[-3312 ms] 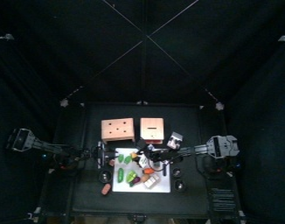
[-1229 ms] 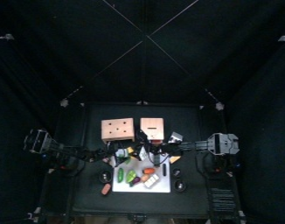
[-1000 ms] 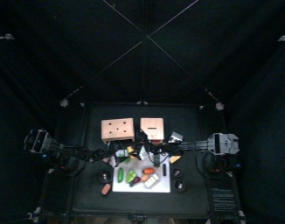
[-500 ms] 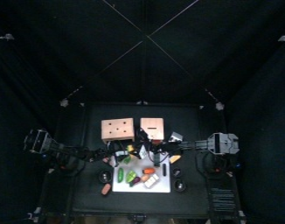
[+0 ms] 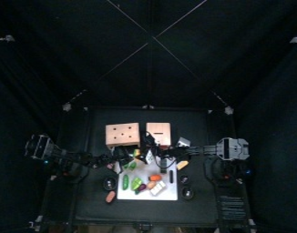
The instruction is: Grab last piece of husk from corn
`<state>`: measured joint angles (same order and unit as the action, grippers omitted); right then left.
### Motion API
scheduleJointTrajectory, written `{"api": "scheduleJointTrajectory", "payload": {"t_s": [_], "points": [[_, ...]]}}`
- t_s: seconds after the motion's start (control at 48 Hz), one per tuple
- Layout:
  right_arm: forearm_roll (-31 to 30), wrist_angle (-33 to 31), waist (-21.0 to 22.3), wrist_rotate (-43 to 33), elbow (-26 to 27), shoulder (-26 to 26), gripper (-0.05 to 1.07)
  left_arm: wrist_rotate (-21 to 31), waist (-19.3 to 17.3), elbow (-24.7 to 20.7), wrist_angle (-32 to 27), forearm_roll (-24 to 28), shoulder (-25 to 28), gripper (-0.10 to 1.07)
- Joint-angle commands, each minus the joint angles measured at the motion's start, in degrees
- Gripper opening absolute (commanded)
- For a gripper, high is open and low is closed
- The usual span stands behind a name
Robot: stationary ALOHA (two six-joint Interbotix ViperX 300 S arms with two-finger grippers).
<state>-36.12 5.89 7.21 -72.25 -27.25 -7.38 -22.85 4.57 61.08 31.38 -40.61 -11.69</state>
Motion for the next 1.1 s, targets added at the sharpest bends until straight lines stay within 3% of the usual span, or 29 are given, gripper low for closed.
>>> {"api": "scheduleJointTrajectory", "payload": {"t_s": [0.0, 0.708, 0.875, 1.083], "points": [[-0.2, 0.4, -0.9, 0.1, 0.4, 2.0, 0.5, 0.0, -0.7, -0.7, 0.5, -0.1, -0.2, 0.56], [-1.8, -2.1, -2.2, 0.4, 0.1, 2.2, 0.5, -0.1, -1.1, -0.1, 2.5, 1.9, -0.9, 0.59], [-6.2, -4.8, -2.2, -0.1, -1.6, 2.3, 0.5, 0.1, -0.7, 0.4, 2.5, 3.6, -1.7, 0.7], [-6.3, -4.7, -2.3, 0.2, -1.5, 2.7, 0.5, 0.3, -0.7, 0.4, 2.6, 3.9, -1.9, 0.87]]}}
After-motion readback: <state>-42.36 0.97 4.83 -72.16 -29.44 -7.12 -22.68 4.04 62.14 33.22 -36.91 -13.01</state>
